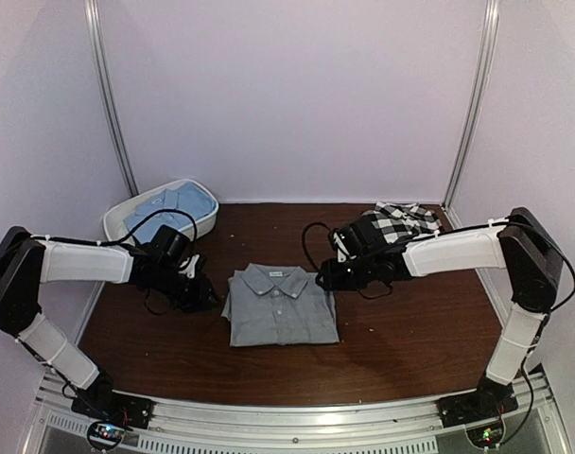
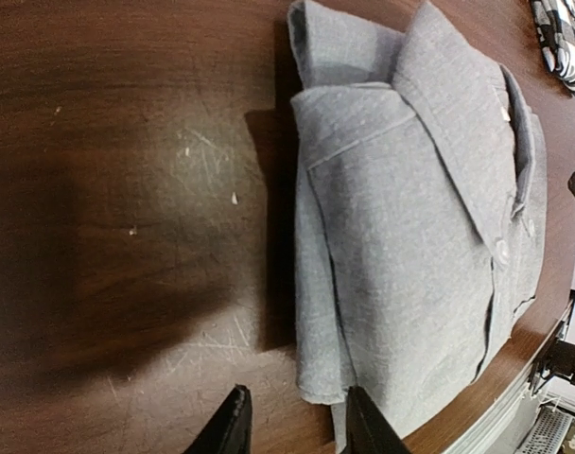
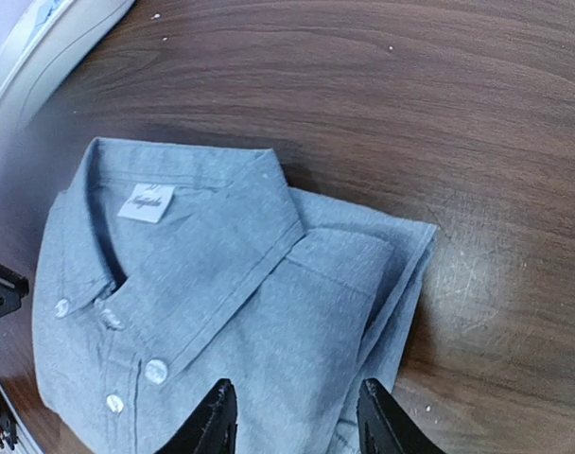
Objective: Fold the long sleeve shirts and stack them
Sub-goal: Smooth out the square-folded shirt at the center of the board.
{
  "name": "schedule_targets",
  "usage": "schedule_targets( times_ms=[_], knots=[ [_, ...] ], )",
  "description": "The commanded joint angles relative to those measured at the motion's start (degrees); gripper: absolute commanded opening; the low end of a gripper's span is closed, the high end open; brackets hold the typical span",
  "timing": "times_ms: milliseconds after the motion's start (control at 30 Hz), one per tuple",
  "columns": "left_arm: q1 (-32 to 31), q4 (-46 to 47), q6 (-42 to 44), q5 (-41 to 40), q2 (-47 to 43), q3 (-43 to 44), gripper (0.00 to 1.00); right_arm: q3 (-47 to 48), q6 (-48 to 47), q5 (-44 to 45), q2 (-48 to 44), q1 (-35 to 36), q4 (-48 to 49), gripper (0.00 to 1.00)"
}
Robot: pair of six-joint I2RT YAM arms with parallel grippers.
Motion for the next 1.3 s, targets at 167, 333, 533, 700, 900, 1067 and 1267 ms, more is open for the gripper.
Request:
schedule_targets(
  times_ms=[167, 333, 533, 700, 900, 1067, 1267],
  knots=[
    [-0.2, 8.7, 0.5, 2.2, 5.9, -1.2, 0.32, 6.4, -1.8, -0.4, 8.1, -1.9, 1.2, 0.43],
    [-1.0, 11.0, 0.0, 3.8, 8.0, -0.9, 0.30, 8.9, -1.8, -0.6, 11.3, -2.1, 0.9, 0.42],
    [-3.5, 11.8, -0.6, 5.6, 10.3, 0.6, 0.16, 9.3, -1.7, -0.7, 11.0, -2.2, 1.0, 0.28],
    [-4.9, 9.1, -1.1, 6.5, 9.1, 2.5, 0.00, 9.8, -1.6, -0.2, 8.8, -2.1, -0.7, 0.05],
    [-6.2, 4.6, -1.2, 7.8, 4.1, 5.7, 0.00, 6.9, -0.5, 3.0, 1.9, -1.8, -1.2, 0.00],
    [-8.4, 5.7, -2.0, 9.5, 5.0, 4.3, 0.00, 2.5, 1.1, 5.9, -1.7, -2.0, 0.9, 0.00],
    [-12.7, 11.8, -4.2, 11.5, 10.9, 0.7, 0.00, 0.8, 2.5, 6.2, 0.1, -3.0, 2.9, 0.00]
  ],
)
